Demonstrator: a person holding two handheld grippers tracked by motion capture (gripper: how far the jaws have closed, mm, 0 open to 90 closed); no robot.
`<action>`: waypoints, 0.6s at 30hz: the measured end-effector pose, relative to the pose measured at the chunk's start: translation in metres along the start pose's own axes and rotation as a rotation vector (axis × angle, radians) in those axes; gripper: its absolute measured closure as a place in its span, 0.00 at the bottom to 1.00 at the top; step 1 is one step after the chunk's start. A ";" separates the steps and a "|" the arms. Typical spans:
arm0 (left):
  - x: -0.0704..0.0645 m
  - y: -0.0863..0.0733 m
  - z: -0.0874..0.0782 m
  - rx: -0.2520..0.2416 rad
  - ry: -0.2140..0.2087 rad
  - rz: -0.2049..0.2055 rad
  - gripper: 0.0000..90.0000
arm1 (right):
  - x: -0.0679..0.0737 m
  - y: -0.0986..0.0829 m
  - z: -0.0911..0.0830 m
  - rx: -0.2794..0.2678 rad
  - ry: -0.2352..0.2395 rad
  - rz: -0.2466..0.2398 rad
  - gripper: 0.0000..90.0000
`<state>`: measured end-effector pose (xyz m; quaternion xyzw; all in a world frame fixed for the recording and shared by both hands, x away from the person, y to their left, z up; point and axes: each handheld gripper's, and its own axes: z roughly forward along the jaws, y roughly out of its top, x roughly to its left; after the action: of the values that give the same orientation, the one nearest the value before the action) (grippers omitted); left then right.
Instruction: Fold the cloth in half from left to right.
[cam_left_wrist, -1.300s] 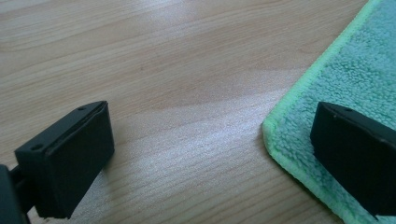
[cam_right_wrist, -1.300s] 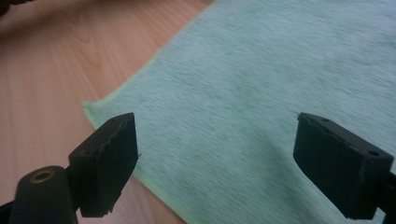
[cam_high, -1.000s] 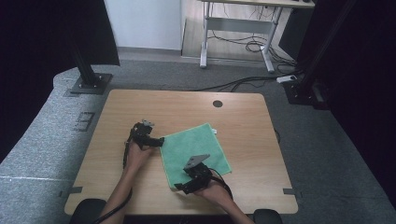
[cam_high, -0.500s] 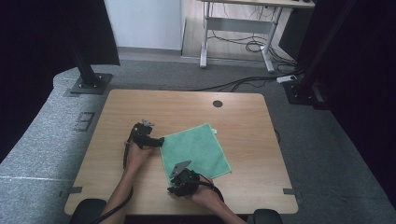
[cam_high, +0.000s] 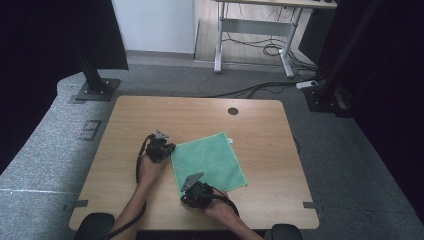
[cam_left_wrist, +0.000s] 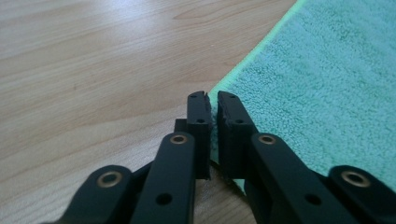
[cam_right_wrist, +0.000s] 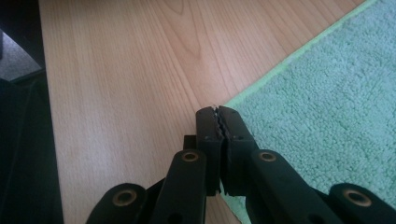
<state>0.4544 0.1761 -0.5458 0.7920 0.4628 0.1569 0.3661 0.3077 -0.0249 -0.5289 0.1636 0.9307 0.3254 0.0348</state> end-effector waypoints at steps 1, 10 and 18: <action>0.001 -0.001 -0.001 0.002 0.000 -0.011 0.95 | 0.000 0.001 0.001 -0.003 0.002 -0.001 0.96; 0.017 -0.007 -0.022 0.005 0.013 -0.068 0.94 | 0.009 0.018 0.006 -0.029 0.044 -0.038 0.96; 0.010 0.013 -0.032 -0.040 0.004 -0.043 0.94 | 0.005 0.016 -0.015 -0.079 0.013 -0.024 0.96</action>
<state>0.4490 0.1950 -0.5159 0.7741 0.4771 0.1600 0.3842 0.3052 -0.0204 -0.5069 0.1487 0.9193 0.3624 0.0390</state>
